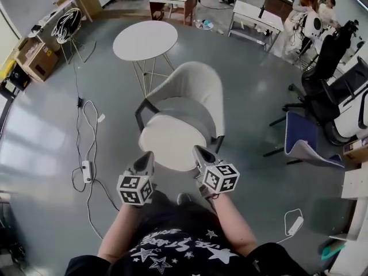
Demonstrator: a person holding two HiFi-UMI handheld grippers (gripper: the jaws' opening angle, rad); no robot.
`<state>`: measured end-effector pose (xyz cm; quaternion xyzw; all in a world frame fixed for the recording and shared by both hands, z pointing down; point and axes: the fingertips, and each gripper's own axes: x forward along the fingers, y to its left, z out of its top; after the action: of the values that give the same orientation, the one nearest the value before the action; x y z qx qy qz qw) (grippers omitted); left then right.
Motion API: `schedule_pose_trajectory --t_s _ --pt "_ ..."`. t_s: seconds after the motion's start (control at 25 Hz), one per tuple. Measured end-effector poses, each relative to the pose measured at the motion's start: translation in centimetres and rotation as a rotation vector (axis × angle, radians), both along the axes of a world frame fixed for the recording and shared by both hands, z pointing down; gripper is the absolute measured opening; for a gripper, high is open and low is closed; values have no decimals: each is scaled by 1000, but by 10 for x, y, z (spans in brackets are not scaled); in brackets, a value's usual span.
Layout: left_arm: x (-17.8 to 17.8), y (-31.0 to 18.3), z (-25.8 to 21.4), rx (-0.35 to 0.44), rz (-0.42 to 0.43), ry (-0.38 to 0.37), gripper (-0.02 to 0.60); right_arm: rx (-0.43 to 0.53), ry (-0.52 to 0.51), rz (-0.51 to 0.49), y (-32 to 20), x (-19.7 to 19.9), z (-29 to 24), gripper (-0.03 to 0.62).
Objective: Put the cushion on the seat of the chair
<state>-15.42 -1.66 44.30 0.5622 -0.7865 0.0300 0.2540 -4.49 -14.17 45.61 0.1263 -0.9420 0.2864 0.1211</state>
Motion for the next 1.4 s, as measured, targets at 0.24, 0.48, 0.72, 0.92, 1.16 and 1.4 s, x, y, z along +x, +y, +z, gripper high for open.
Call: schedule_pose_trajectory --t_s 0.24,0.48,0.72,0.92,1.16,1.4 --pt "-4 34 6 7 -78 26 9 12 45 -68 20 -7 7 3" --pt "-4 77 -8 55 -140 39 9 59 60 -121 52 -15 -16 3" --pt "28 148 -3 72 -186 51 9 72 57 -155 118 11 -19 3" --pt "67 196 -12 100 -190 33 9 81 49 -141 155 46 -20 3" --pt "98 253 -39 148 -213 3 9 151 30 -142 204 79 -40 3" --pt "135 289 -79 215 -184 -51 9 210 7 -139 240 115 -72 3"
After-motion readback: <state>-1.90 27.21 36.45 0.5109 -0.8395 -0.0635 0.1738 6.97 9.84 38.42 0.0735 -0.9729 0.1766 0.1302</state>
